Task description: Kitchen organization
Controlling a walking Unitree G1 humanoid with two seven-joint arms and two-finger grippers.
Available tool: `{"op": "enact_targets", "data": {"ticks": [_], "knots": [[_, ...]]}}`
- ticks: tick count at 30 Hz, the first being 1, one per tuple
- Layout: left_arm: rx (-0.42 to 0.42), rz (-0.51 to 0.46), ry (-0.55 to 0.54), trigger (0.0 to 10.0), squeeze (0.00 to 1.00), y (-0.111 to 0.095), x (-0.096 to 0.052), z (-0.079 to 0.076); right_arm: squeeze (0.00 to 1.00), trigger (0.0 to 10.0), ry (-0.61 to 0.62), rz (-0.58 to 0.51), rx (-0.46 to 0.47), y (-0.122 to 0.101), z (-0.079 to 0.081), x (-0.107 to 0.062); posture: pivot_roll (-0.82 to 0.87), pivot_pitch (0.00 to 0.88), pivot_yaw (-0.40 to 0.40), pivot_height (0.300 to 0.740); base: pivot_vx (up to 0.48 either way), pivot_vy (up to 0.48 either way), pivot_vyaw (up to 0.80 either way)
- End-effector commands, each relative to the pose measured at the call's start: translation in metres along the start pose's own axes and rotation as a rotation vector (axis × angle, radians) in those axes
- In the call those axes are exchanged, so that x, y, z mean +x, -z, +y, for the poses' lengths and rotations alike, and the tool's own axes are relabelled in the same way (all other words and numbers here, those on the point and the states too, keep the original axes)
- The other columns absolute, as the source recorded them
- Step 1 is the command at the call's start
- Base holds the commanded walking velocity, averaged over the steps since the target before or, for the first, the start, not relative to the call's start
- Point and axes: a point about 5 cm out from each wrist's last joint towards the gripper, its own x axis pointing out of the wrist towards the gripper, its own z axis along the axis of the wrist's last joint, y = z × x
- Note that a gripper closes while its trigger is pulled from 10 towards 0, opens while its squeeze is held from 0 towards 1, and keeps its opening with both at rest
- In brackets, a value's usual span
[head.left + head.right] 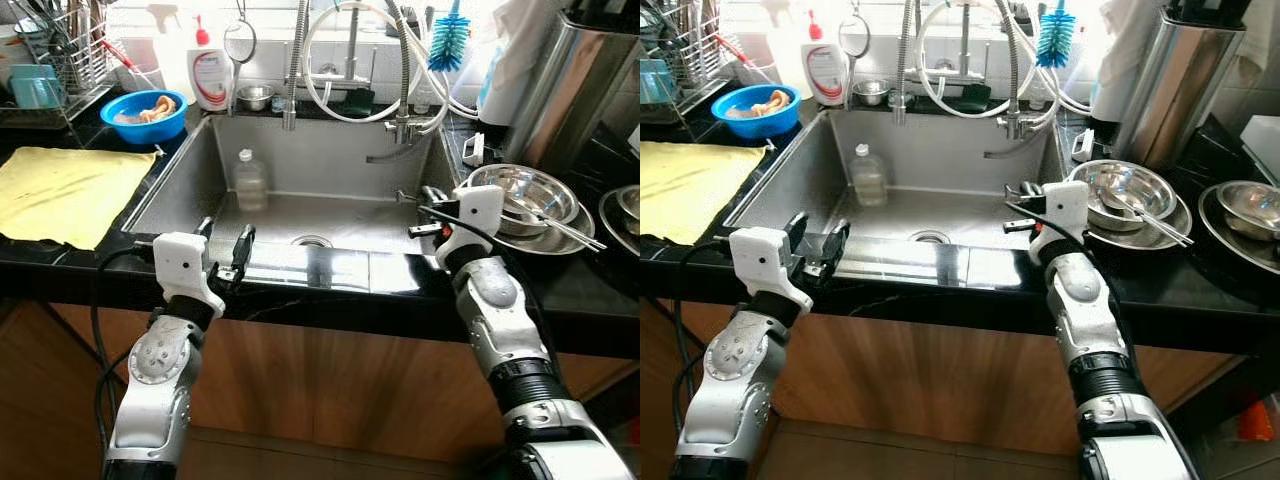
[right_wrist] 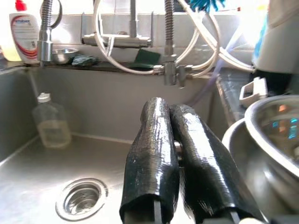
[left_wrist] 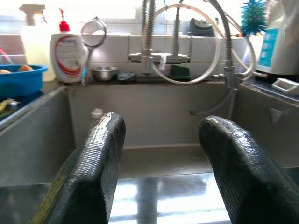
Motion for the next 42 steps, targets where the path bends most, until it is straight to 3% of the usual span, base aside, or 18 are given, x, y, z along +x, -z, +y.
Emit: {"op": "enact_targets", "data": {"ticks": [1, 6, 12, 17, 21, 28, 40, 41, 42], "knots": [[0.022, -0.009, -0.003, 10.0, 0.00, 0.001, 0.003, -0.003, 0.00, 10.0, -0.013, -0.042, -0.020, -0.013, 0.000, 0.005, -0.03, 0.000, -0.054, 0.740, 0.000, 0.000, 0.00], [0.018, -0.010, -0.016, 10.0, 0.00, 0.001, 0.002, -0.004, 0.00, 10.0, 0.011, -0.072, 0.021, -0.015, -0.001, 0.003, -0.01, 0.000, -0.051, 0.740, 0.000, 0.000, 0.00], [0.057, -0.013, -0.010, 10.0, 0.00, -0.005, 0.002, 0.002, 0.00, 10.0, -0.022, -0.068, 0.061, -0.008, 0.014, 0.004, 0.03, 0.000, -0.017, 0.740, 0.000, 0.000, 0.00], [0.072, -0.030, -0.060, 10.0, 0.00, -0.008, 0.005, 0.014, 0.00, 10.0, -0.044, -0.061, 0.101, -0.008, 0.030, 0.012, 0.06, 0.000, -0.054, 0.740, 0.000, 0.000, 0.00], [0.073, -0.031, -0.061, 10.0, 0.00, -0.009, 0.007, 0.012, 0.00, 10.0, -0.042, -0.041, 0.093, -0.006, 0.031, 0.013, 0.06, 0.000, -0.039, 0.740, 0.000, 0.000, 0.00], [0.071, -0.021, 0.037, 10.0, 0.00, -0.013, 0.015, 0.005, 0.00, 10.0, 0.004, -0.027, 0.096, 0.007, 0.031, 0.006, 0.04, 0.000, 0.045, 0.740, 0.000, 0.000, 0.00], [0.063, -0.020, 0.051, 10.0, 0.00, -0.014, 0.018, 0.002, 0.00, 10.0, 0.004, -0.013, 0.097, 0.013, 0.034, 0.002, 0.04, 0.000, 0.039, 0.740, 0.000, 0.000, 0.00], [0.062, -0.017, 0.054, 10.0, 0.00, -0.013, 0.017, 0.002, 0.04, 10.0, 0.006, -0.011, 0.097, 0.013, 0.034, 0.001, 0.03, 0.000, 0.040, 0.740, 0.000, 0.000, 0.00], [0.060, -0.015, 0.057, 10.0, 0.00, -0.012, 0.017, 0.001, 0.50, 10.0, 0.007, -0.011, 0.097, 0.013, 0.034, 0.001, 0.03, 0.000, 0.040, 0.740, 0.000, 0.000, 0.00]]}}
